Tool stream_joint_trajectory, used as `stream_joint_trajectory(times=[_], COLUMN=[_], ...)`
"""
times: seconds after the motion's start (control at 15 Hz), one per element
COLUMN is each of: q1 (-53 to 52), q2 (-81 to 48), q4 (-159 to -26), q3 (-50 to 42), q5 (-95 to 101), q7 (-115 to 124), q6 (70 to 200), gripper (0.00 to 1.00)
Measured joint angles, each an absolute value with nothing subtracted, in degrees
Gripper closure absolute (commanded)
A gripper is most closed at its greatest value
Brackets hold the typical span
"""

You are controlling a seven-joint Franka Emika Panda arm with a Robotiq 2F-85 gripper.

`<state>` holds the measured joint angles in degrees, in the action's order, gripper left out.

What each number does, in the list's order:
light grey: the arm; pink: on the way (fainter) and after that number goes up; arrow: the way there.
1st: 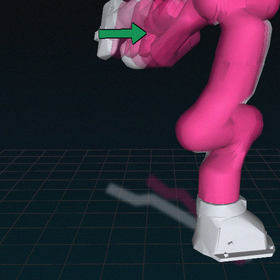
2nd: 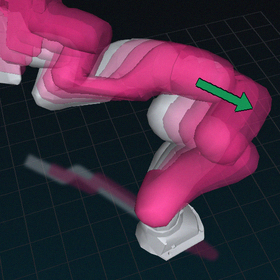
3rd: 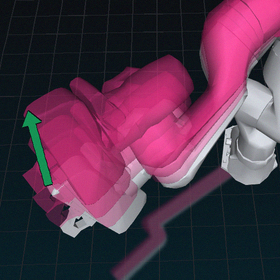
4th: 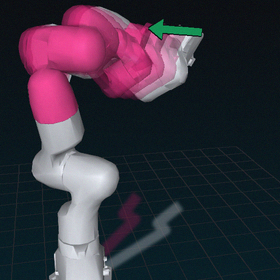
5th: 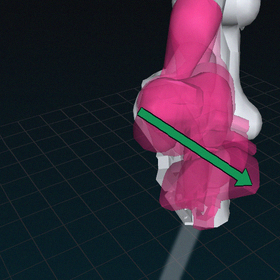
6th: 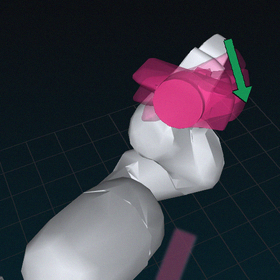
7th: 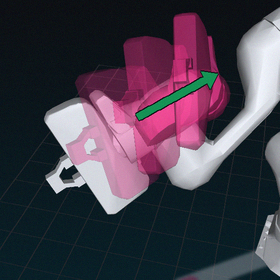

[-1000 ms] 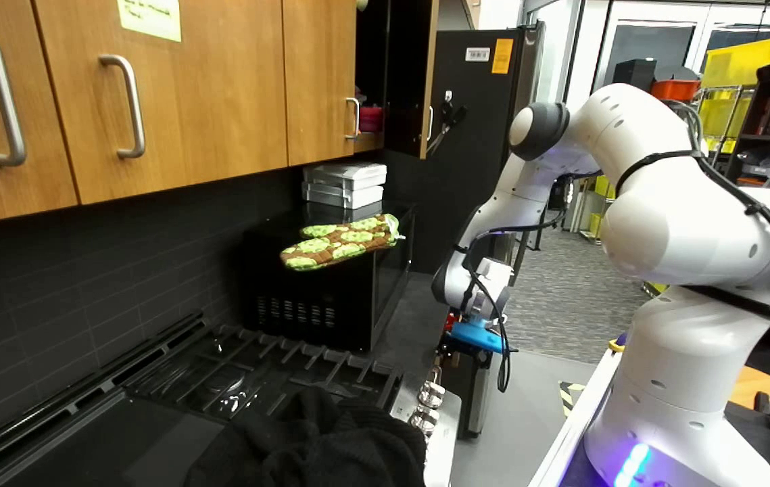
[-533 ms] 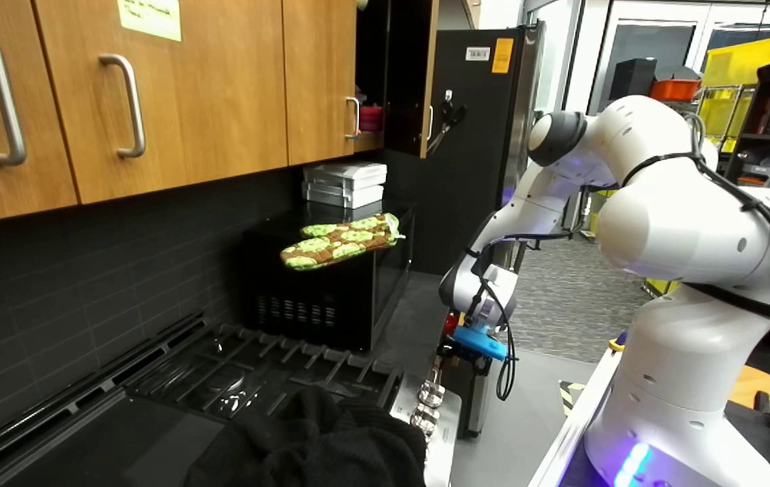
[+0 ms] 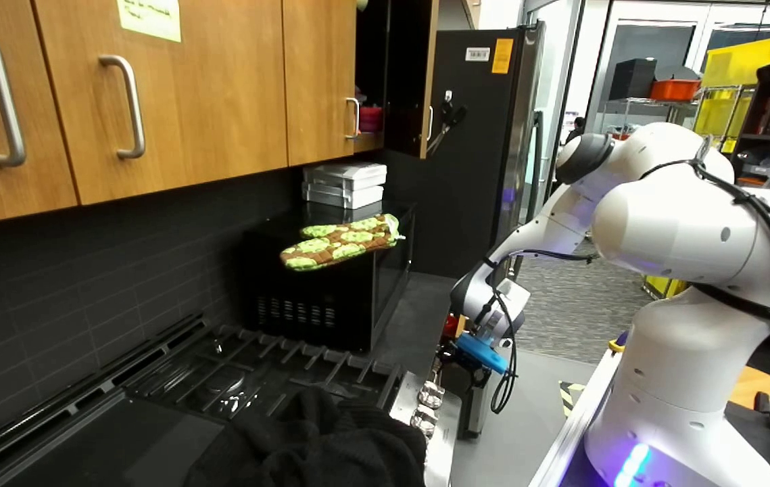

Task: Pull the top drawer to open it

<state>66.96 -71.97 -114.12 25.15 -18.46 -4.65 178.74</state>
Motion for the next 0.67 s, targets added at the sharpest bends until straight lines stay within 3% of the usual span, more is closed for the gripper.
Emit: stream_joint_trajectory(times=[0.67], q1=[82.59], q2=[-83.48], q4=[-109.36], q3=[32.84], q5=[-9.02], q7=[-6.89], q6=[175.94], gripper=[0.0])
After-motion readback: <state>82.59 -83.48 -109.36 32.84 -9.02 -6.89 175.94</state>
